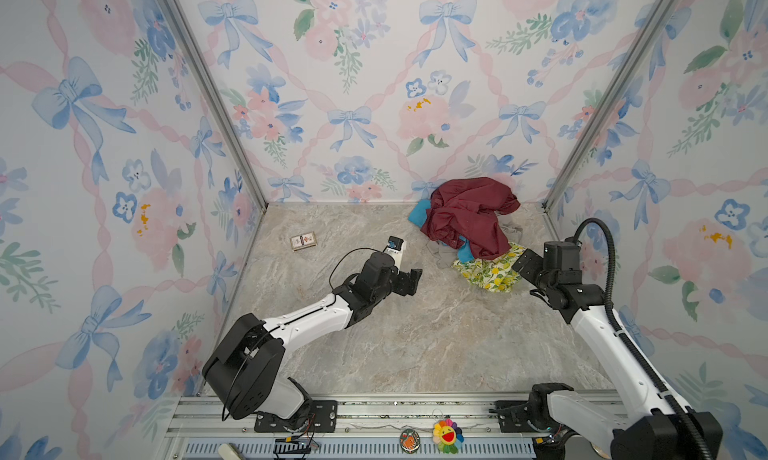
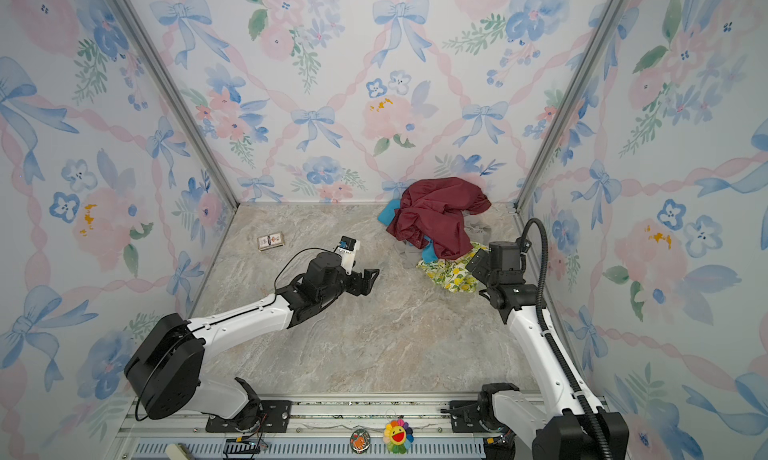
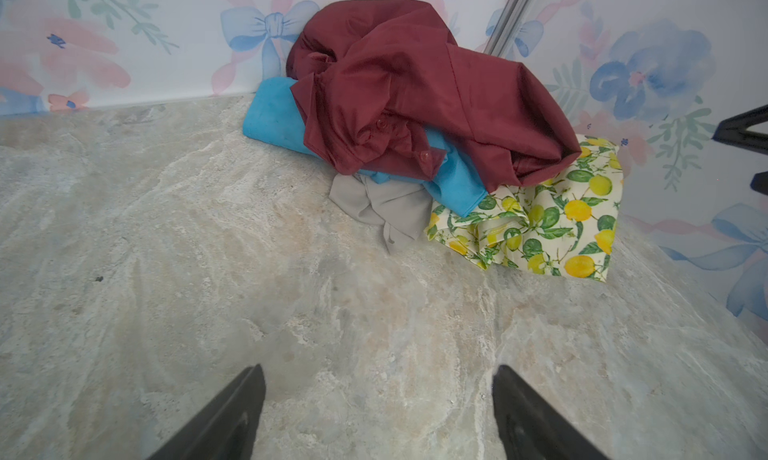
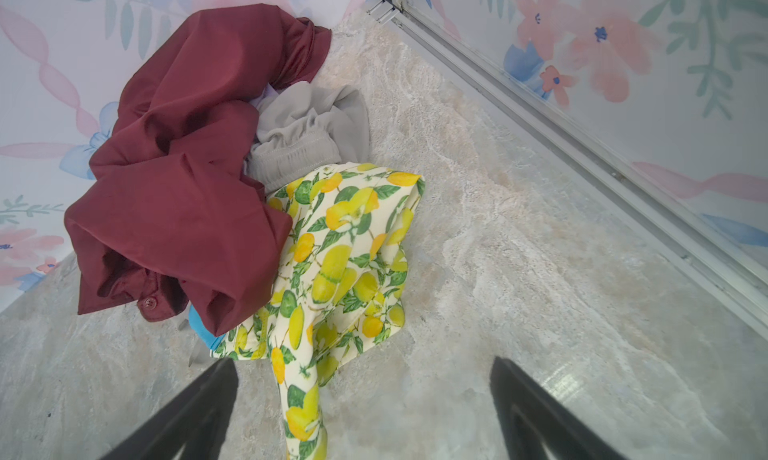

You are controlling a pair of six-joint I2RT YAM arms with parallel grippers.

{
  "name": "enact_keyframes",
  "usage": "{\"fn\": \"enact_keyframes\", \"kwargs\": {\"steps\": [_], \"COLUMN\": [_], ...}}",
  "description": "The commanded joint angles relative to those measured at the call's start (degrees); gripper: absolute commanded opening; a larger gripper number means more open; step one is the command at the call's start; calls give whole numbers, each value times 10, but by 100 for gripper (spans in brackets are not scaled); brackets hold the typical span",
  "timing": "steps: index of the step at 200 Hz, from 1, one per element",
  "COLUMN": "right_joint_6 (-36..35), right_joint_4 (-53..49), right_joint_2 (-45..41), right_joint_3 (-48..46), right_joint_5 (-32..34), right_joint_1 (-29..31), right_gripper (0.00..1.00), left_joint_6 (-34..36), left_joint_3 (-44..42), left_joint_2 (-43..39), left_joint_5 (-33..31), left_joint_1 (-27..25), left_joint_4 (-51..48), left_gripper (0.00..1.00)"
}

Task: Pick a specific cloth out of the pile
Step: 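Raise both arms and move the grippers toward the cloth pile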

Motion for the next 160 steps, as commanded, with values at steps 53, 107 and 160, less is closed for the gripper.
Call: {"fn": "enact_keyframes", "kwargs": {"steps": [53,107,160], "right_joint_6": [36,3,-66], "right_joint_4": [42,7,-35], "right_joint_2": [37,135,209], "right_joint_3": [36,139,211], "right_joint_5": [-126,-169,-178], "right_joint_1": [-92,-108,-92], "right_gripper": [97,96,88], "left_joint_6": [86,128,133], "left_joint_3": [14,10,11], "left_joint_2": [4,-7,-16], "left_joint_5": [-36,-50,-30], "left_joint_1": [-72,-95,-99], "left_joint_4": [-13,-13,-13], "left_gripper": [89,88,87]}}
